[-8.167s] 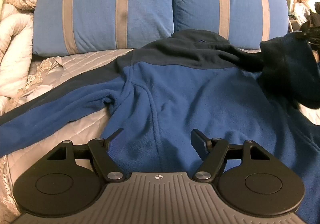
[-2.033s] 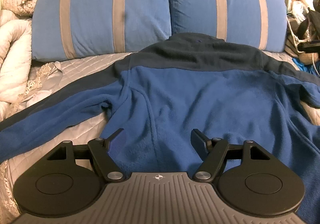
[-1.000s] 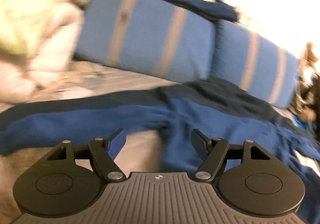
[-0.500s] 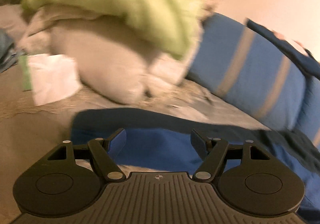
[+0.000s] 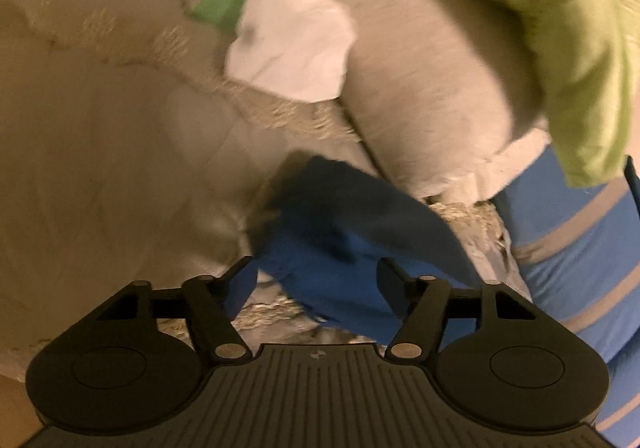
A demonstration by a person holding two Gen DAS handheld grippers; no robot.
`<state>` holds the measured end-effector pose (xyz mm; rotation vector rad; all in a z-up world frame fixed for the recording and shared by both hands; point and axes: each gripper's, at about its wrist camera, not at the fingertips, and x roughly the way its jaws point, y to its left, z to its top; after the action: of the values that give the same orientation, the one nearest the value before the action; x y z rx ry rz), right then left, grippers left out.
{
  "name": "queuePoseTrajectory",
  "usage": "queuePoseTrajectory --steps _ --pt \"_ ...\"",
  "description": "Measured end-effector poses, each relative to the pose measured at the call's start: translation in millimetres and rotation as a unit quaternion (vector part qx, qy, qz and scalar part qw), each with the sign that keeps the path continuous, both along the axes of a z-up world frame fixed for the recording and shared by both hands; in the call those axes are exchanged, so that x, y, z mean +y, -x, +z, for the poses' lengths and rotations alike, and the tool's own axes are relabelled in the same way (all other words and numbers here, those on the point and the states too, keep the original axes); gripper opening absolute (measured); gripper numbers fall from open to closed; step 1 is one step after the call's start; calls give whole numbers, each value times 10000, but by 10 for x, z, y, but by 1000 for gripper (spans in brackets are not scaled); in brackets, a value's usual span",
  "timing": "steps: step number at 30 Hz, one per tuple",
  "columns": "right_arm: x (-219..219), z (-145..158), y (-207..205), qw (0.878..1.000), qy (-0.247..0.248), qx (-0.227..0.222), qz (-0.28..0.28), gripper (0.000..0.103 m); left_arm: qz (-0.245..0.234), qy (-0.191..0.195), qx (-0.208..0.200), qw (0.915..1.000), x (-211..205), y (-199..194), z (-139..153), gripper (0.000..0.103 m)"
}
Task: Fold clothes
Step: 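Move the left gripper to the dark sleeve cuff and close on it, then lift the cuff with the left gripper and carry the sleeve across the jacket body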
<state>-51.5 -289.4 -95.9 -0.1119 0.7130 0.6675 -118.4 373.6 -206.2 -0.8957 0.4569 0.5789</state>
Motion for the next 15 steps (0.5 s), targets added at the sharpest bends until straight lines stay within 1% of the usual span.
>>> queuePoseTrajectory --steps 2,4,5,7,9,11,15 --pt "28 -5 11 10000 58 -36 39 96 73 329 -165 9993 58 32 -107 53" --pt "46 -14 13 9999 107 -38 58 96 207 673 -408 9967 93 76 -197 52" --pt "49 -18 11 9999 119 -30 58 96 332 891 -579 9938 101 121 -250 51" --pt "49 -26 -1 9999 112 13 41 96 589 1338 -917 9850 147 214 -357 51" --pt "50 -39 -25 9999 109 93 23 96 821 1756 -1197 9737 193 283 -450 47" --pt "60 -47 -41 9998 127 149 14 96 955 2048 -1348 9648 221 330 -495 45" --pt "95 -54 -30 9997 191 128 53 96 965 2307 -1434 9575 234 363 -515 45"
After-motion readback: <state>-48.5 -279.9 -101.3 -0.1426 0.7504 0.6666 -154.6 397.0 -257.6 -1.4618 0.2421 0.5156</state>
